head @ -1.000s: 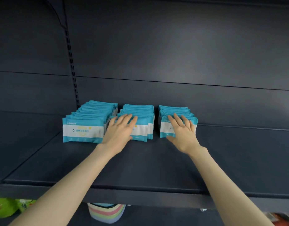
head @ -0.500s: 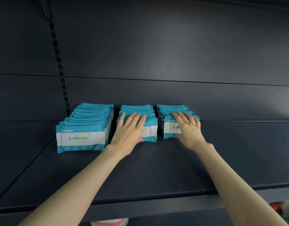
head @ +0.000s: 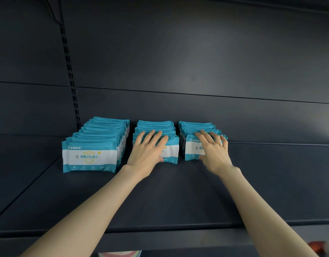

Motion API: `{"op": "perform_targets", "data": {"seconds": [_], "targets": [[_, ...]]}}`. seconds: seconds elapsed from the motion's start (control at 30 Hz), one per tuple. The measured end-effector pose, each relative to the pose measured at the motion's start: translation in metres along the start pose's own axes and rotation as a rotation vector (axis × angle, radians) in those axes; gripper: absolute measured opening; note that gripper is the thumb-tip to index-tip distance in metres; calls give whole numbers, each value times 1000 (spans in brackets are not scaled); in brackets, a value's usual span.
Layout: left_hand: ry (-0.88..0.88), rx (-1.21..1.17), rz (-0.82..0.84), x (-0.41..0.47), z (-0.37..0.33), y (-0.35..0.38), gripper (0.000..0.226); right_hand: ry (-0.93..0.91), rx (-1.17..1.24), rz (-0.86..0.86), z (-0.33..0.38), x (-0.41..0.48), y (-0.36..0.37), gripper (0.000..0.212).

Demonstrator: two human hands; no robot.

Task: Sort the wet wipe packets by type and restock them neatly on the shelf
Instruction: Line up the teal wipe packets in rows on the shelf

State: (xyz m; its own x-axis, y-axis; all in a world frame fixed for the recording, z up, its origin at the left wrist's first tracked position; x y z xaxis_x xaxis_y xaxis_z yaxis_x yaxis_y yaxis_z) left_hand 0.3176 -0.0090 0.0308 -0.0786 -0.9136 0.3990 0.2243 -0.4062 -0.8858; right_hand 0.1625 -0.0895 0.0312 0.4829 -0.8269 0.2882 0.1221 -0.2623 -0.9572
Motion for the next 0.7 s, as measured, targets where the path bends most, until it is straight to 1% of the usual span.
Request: {"op": "perform_targets", "data": {"seconds": [0.1, 0.2, 0.27, 0.4, 0.47, 0.57, 0.63, 0.7], "targets": [[-6, 40, 57, 1, -1, -2, 74, 3, 21, 26, 2, -2, -2, 79], [-13, 41, 73, -3, 1, -11, 74, -23, 55, 19, 11, -8, -12, 77], [-21, -6, -3, -14, 6, -25, 66, -58, 142, 1, 23, -15, -22, 69], [-78, -87, -191, -59, 30, -50, 43, -136, 300, -74, 59, -34, -44, 46], [-125, -131, -221, -84, 48, -54, 40, -168, 346, -114, 79, -44, -50, 38], [-206, -138, -221, -111, 80, -48, 51, -211, 374, -126, 112, -50, -48, 34], [-271, -103, -160, -118, 102, -40, 64, -228, 354, -113, 130, -48, -41, 37], [-285, -73, -90, -117, 117, -31, 72, -220, 310, -93, 144, -40, -34, 45]]}}
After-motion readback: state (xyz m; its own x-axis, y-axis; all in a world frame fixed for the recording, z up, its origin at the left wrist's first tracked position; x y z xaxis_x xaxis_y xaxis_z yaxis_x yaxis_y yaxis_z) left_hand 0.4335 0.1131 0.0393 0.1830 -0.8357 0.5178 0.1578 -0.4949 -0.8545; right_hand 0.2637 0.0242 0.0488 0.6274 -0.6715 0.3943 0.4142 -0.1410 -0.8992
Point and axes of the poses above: each hand's wrist, its own x-axis towards the middle knuckle, its own y-axis out of the palm, z = x × y, the point moved 9 cm from there along x, towards the middle knuckle, and after that the axes turned 6 degrees about z, right-handed, at the moved point
